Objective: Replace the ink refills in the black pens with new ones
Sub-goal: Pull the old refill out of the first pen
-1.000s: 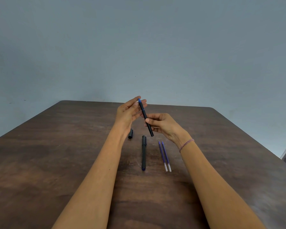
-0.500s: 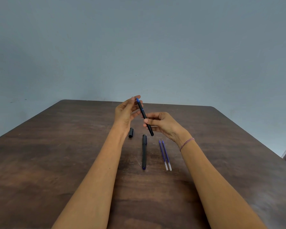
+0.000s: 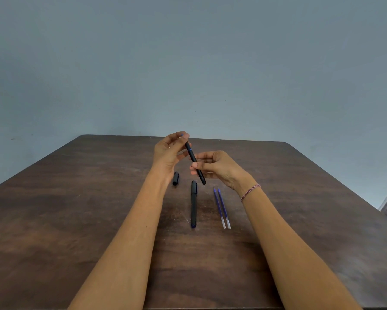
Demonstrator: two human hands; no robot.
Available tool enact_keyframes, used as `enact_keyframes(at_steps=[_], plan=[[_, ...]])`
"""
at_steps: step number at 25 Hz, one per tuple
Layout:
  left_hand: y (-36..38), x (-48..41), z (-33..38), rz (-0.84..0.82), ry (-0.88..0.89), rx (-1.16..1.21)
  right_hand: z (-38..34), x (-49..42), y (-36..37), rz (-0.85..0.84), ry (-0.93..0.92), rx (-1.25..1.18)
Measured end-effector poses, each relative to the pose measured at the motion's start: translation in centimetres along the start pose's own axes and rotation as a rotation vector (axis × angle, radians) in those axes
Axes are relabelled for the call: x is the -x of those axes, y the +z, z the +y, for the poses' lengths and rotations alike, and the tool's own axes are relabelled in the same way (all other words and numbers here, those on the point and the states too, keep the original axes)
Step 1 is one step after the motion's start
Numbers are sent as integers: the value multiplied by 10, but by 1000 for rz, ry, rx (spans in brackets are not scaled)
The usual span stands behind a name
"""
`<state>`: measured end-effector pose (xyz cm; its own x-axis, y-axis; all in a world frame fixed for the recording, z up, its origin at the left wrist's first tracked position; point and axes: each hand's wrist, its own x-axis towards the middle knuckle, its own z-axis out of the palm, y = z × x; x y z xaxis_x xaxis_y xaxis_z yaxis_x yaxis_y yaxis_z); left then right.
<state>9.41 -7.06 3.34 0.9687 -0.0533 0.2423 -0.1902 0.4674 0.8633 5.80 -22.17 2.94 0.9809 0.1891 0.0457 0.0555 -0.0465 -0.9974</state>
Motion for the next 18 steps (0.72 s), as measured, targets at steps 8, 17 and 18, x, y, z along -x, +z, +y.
enact_keyframes(at_steps=[8,17,18], plan=[[-1,-1,0,-165,-15,48,0,-1,-1,25,-11,-17],[-1,0,0,-58,12,63,-1,0,1,29,-21,-24],[-1,0,0,-64,8,70,-2,0,1,30,-21,-24]])
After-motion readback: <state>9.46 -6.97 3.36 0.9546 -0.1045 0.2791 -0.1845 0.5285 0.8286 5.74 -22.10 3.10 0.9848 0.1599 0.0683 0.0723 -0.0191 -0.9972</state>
